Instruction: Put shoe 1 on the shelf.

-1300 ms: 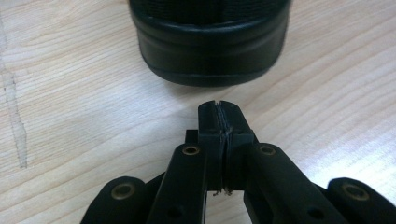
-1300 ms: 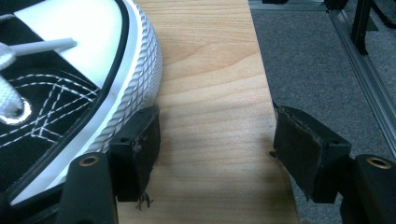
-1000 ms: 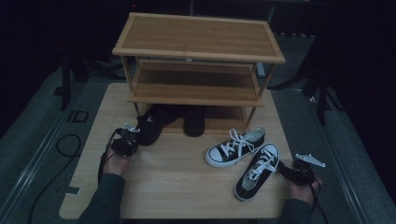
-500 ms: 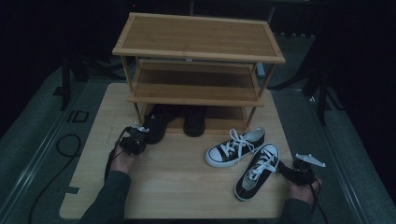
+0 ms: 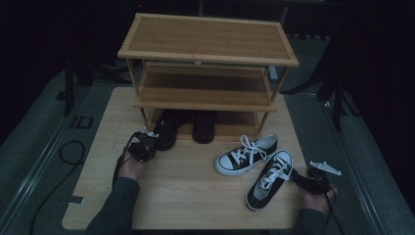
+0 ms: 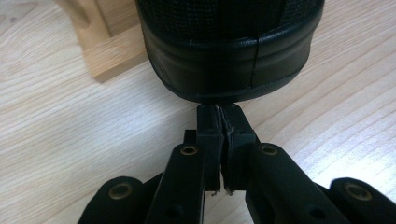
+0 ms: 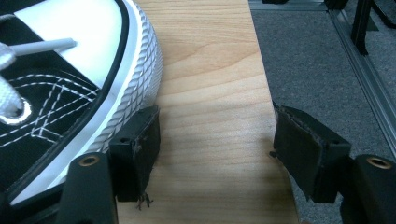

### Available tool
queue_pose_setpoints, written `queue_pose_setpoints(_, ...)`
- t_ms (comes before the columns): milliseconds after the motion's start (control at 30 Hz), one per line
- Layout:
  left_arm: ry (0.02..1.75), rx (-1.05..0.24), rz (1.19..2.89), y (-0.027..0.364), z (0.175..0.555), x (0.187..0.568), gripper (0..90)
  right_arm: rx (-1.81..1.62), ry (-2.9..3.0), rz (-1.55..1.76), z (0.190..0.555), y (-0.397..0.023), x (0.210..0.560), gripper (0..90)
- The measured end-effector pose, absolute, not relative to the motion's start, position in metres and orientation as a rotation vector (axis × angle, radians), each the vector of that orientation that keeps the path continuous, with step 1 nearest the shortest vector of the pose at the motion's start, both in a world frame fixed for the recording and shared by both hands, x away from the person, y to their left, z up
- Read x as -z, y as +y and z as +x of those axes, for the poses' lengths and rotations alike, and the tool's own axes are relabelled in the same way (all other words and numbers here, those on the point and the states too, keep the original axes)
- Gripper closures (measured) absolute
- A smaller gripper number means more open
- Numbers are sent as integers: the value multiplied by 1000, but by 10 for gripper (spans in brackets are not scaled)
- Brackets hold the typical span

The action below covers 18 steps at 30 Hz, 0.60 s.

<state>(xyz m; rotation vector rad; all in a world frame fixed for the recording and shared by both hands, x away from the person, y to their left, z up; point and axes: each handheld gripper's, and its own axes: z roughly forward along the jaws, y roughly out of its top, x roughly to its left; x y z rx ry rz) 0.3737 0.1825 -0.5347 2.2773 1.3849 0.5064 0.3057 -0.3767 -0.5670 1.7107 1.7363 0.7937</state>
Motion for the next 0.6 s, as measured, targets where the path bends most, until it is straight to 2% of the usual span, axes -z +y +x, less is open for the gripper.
queue_pose_setpoints(600, 1271, -471, 2343, 153, 379, 536, 870, -795, 1736, 1711, 306, -377, 567, 314)
